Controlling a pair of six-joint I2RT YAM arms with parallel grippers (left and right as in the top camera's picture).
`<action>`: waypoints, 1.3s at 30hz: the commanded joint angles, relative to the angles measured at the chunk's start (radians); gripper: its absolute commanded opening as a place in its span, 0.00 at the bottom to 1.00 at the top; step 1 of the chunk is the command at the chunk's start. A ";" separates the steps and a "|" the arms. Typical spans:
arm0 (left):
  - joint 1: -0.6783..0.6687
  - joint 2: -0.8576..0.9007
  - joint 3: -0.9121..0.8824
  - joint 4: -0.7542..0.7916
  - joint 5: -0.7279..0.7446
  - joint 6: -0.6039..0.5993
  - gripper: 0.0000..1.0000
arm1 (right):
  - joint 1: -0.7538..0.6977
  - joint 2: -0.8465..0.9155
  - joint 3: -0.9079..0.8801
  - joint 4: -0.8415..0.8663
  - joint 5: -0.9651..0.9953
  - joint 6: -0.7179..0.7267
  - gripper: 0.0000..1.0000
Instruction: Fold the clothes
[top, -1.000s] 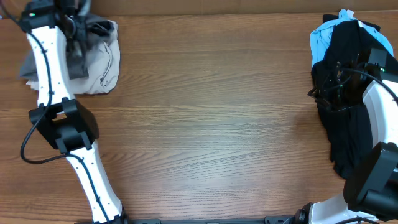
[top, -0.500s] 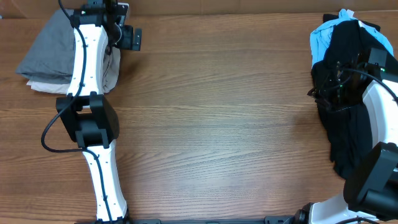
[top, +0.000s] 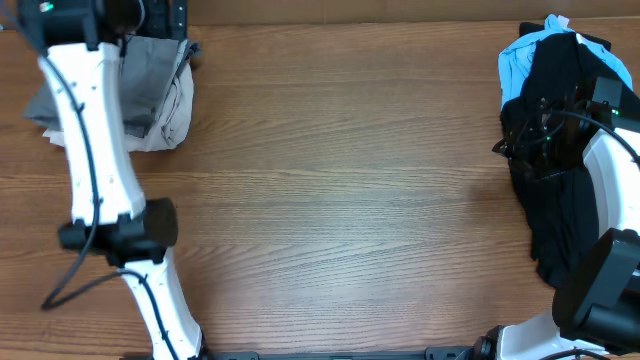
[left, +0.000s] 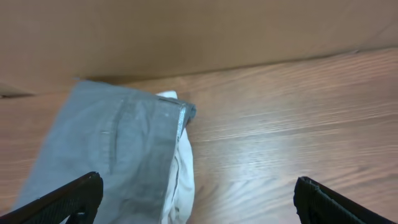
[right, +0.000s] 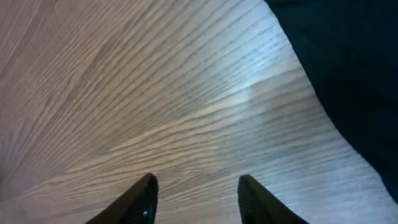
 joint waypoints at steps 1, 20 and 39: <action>-0.003 -0.127 0.031 -0.034 0.002 -0.001 1.00 | 0.006 -0.042 0.056 -0.017 0.006 -0.024 0.48; -0.002 -0.412 0.027 -0.275 -0.068 -0.021 1.00 | 0.169 -0.386 0.435 -0.323 0.206 -0.057 0.87; -0.002 -0.404 0.027 -0.275 -0.076 -0.018 1.00 | 0.168 -0.726 0.537 -0.481 0.126 -0.046 1.00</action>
